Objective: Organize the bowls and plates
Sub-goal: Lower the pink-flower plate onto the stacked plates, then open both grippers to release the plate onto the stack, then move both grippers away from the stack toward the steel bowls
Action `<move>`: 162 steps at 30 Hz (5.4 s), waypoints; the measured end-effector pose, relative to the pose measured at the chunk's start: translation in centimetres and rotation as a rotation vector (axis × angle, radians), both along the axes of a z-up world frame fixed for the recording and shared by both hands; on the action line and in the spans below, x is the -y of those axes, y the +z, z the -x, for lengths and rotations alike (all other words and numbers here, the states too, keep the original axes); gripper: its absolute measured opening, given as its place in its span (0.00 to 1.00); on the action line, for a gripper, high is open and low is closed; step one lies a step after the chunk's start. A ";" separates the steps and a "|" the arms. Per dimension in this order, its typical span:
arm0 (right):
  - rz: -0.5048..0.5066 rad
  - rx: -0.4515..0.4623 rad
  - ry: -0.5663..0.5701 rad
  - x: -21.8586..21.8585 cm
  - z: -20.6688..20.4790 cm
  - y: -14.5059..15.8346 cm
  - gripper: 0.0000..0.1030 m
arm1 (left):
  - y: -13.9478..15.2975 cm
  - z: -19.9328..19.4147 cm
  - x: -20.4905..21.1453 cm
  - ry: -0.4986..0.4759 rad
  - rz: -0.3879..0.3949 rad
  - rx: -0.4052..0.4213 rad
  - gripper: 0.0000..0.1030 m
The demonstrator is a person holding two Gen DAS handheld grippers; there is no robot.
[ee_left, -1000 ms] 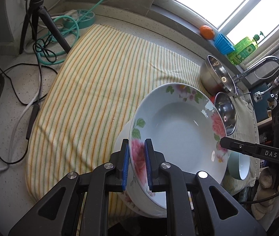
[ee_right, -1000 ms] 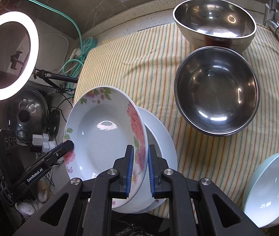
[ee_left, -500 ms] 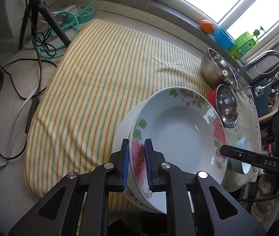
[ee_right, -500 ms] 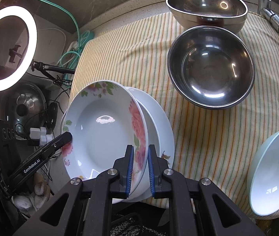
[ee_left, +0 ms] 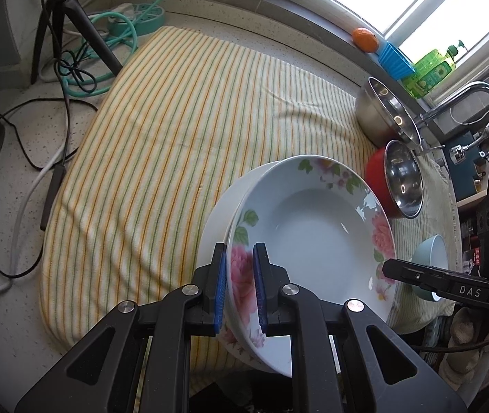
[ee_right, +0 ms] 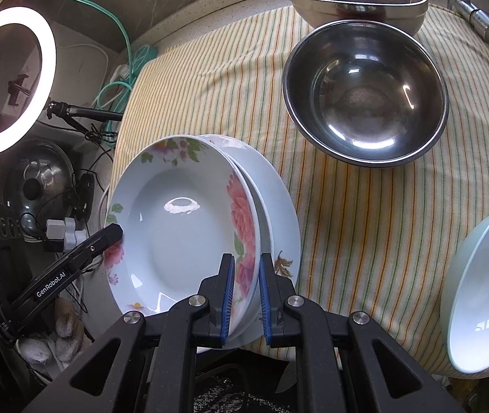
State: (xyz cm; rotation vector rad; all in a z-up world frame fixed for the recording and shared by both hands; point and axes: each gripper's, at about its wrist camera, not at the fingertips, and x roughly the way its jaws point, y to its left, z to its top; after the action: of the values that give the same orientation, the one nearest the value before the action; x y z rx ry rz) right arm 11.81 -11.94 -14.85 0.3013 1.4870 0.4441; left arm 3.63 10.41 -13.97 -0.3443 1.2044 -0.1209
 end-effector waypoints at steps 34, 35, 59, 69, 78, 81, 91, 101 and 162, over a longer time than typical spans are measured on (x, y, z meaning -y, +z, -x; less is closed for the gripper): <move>0.093 0.018 0.071 -1.6 0.4 0.2 0.15 | -1.1 -0.1 0.1 -0.050 -0.045 -0.037 0.15; 0.096 0.020 0.072 -1.6 0.4 0.3 0.15 | -1.1 -0.2 0.2 -0.051 -0.046 -0.036 0.15; 0.103 0.090 0.065 -0.5 0.4 1.4 0.15 | -0.3 -0.1 0.8 -0.073 -0.073 -0.015 0.15; 0.134 0.149 0.062 -0.2 0.9 2.4 0.15 | 1.9 0.0 0.8 -0.068 -0.114 0.052 0.15; 0.190 0.241 0.059 -0.3 0.7 4.1 0.16 | 3.7 -0.4 2.1 -0.078 -0.149 0.111 0.15; 0.204 0.269 0.057 -0.2 0.7 4.6 0.17 | 4.2 -0.4 2.4 -0.079 -0.162 0.131 0.15; 0.224 0.355 -0.012 1.3 0.8 6.1 0.25 | 5.0 -1.0 2.9 -0.079 -0.170 0.169 0.15; 0.165 0.377 -0.123 4.0 1.2 7.3 0.34 | 5.6 -1.4 3.5 -0.061 -0.165 0.192 0.22; -0.004 0.228 -0.302 13.6 -18.1 5.9 0.30 | 5.1 -18.4 12.7 -0.160 0.037 0.117 0.22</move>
State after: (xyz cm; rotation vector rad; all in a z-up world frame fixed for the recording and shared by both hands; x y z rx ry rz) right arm 29.91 -25.53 -8.90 0.4558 1.1947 0.2300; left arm 22.00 -2.32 -8.91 -0.2689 1.1140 -0.2984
